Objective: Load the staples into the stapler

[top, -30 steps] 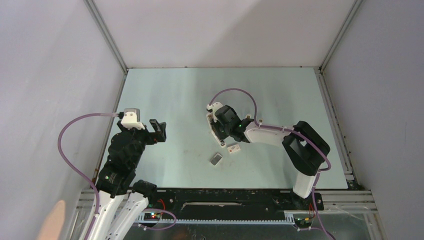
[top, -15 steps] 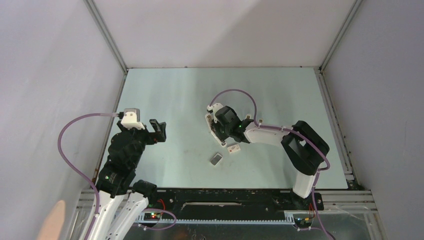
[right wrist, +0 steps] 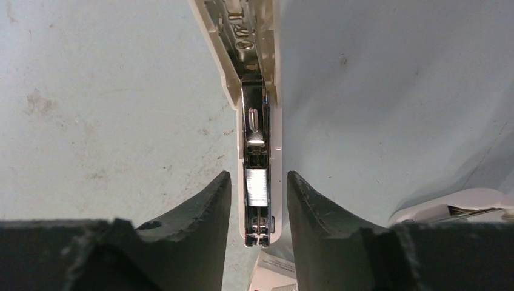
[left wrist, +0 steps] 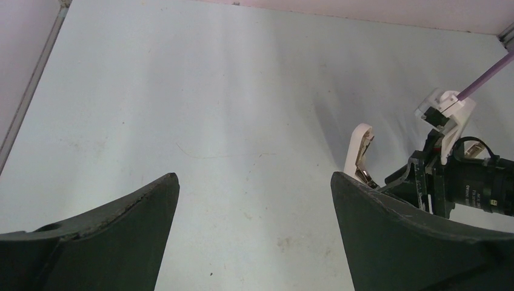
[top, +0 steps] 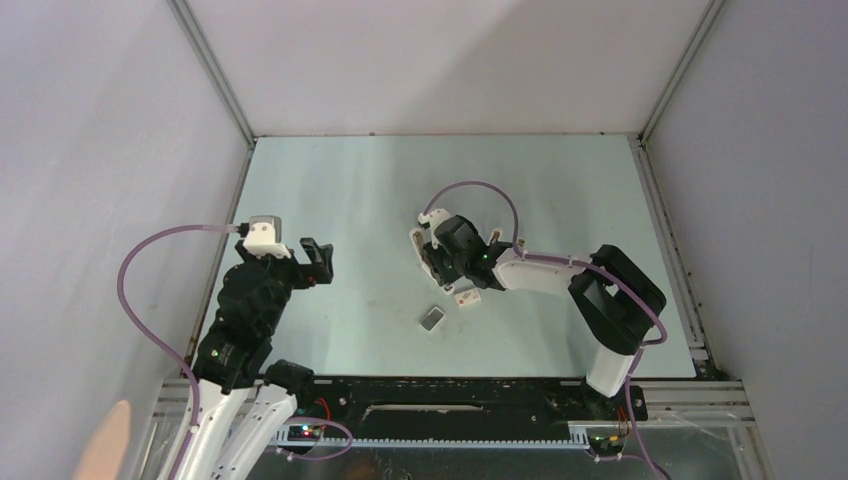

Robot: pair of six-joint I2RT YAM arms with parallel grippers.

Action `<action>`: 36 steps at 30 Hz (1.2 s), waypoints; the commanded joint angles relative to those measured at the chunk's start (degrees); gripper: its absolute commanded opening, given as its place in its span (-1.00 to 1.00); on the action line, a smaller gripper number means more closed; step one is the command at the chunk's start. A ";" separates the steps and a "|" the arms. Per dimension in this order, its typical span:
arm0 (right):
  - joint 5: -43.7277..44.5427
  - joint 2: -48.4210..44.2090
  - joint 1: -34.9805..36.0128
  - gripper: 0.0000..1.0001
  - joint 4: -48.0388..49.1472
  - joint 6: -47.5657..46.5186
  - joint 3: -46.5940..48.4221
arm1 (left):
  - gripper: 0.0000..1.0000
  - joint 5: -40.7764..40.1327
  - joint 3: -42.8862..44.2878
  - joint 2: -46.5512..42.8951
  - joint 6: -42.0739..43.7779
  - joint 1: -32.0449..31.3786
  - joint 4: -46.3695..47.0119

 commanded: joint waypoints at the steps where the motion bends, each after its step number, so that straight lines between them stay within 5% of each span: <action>1: 0.97 -4.12 -0.35 -0.13 1.02 -0.30 0.19 | 0.97 1.16 -0.22 0.66 0.49 0.50 1.47; 24: 1.35 2.23 -2.18 -0.12 0.83 0.28 3.62 | 0.97 1.36 -0.21 1.38 0.41 0.90 1.54; 36: 0.83 -5.37 -1.87 -0.14 0.55 0.70 -2.89 | 0.97 1.86 -0.12 2.52 0.16 0.98 1.66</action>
